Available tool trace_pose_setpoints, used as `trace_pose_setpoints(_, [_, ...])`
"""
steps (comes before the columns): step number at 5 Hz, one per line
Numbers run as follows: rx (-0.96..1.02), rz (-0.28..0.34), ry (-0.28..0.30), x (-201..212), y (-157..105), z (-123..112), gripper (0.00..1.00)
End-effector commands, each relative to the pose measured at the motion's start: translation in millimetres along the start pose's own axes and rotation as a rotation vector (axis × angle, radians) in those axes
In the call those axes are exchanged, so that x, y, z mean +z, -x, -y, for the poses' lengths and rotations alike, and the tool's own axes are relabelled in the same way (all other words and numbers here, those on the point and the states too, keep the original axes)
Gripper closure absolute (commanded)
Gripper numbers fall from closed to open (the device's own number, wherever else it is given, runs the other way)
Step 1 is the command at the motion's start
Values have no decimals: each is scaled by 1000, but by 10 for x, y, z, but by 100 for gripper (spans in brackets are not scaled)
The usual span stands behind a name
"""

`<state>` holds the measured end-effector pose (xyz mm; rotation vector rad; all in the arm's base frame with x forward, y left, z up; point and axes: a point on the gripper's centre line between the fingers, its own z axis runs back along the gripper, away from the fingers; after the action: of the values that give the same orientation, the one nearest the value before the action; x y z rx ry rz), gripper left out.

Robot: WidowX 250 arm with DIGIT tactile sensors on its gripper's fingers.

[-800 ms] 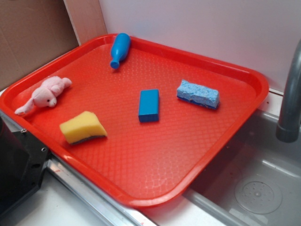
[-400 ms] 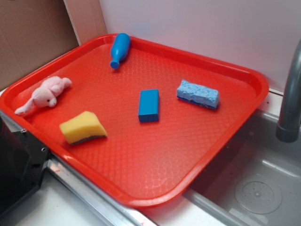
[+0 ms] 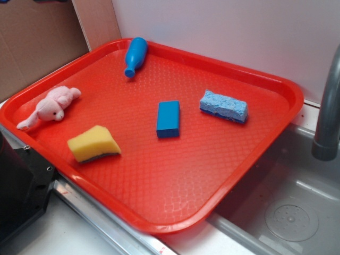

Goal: Grab the blue sponge.

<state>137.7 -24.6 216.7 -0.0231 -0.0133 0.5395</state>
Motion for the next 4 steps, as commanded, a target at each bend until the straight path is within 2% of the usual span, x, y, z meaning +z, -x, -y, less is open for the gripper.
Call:
trace_pose_setpoints(1, [476,17,66,-176,-113,460,0])
trace_pose_setpoints(2, [691,29,88,-296,-183,721,0])
trace_pose_setpoints(3, [836,20,82,-454,-264,982,0])
trace_pose_setpoints(4, [942,-9,105,-647,-406,1173,0])
